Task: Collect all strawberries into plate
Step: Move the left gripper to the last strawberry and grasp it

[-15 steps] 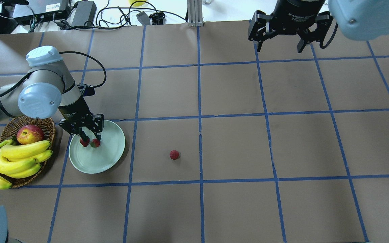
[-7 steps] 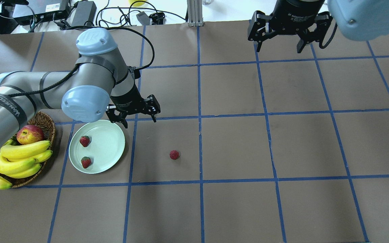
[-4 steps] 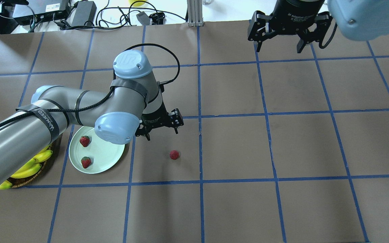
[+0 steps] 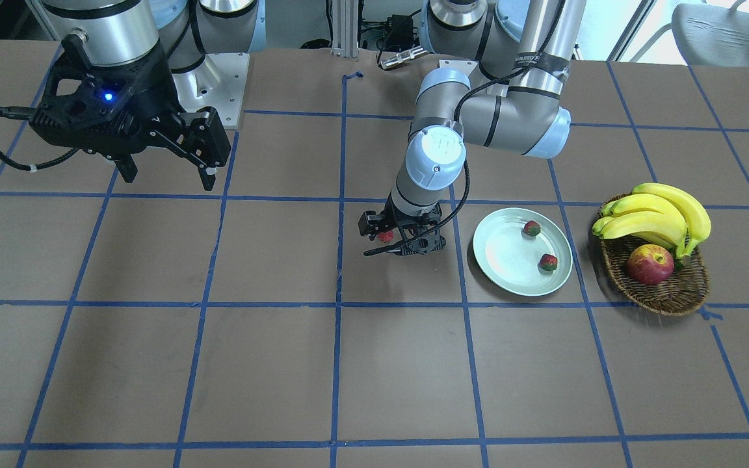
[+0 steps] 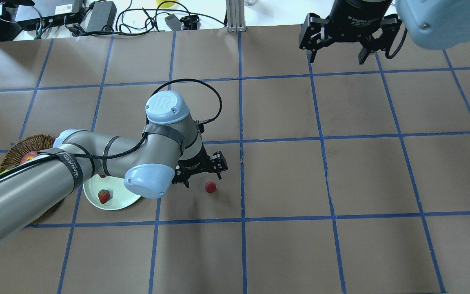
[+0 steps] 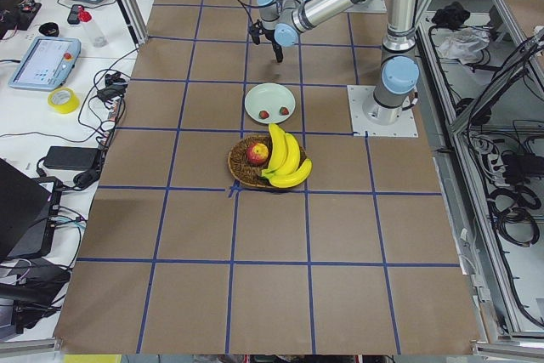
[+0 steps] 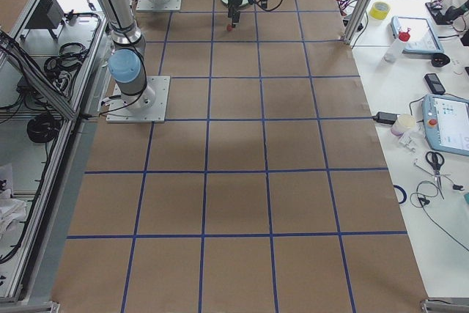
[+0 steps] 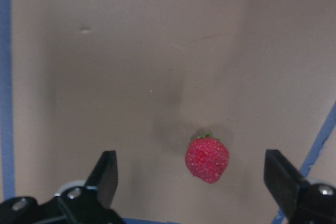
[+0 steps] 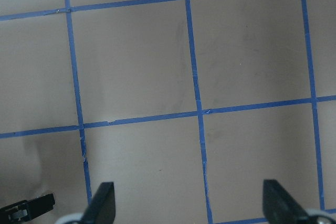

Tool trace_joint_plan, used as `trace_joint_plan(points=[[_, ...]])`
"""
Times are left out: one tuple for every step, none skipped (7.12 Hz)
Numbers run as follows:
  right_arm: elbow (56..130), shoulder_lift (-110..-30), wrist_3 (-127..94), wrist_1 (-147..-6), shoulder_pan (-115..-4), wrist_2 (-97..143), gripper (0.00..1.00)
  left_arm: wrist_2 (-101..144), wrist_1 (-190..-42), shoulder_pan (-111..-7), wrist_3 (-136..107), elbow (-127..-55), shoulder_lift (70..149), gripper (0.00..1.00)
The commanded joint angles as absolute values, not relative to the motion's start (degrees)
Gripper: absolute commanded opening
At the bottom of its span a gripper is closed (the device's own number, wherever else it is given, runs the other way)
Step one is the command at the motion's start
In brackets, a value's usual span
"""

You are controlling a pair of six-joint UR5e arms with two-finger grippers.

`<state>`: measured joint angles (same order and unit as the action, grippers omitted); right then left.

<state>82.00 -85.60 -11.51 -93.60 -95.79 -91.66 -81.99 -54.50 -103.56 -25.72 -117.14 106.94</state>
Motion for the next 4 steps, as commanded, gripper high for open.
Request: trace_joint_plan(points=[[82.00,-85.61,-11.51,-93.52,-95.71,-91.67,1.00,-81.30,-54.40,-103.71,-27.15,-117.33,108.10,0.70],[82.00,-85.61,-11.51,-93.60,-95.80,-91.67,1.00,-80.25,-54.40,-103.71,-28.29,-117.33,108.28,0.59],[82.00,-85.61,-11.51,-93.60,-95.80,-91.67,1.00,-79.98,-54.40,-103.71,-28.39,-117.33,108.46,0.51],[82.00,-85.61,-11.43,-93.60,-95.80,-91.67,1.00,-79.89,-54.40,-103.71,-28.39,-117.33,108.46,0.44]])
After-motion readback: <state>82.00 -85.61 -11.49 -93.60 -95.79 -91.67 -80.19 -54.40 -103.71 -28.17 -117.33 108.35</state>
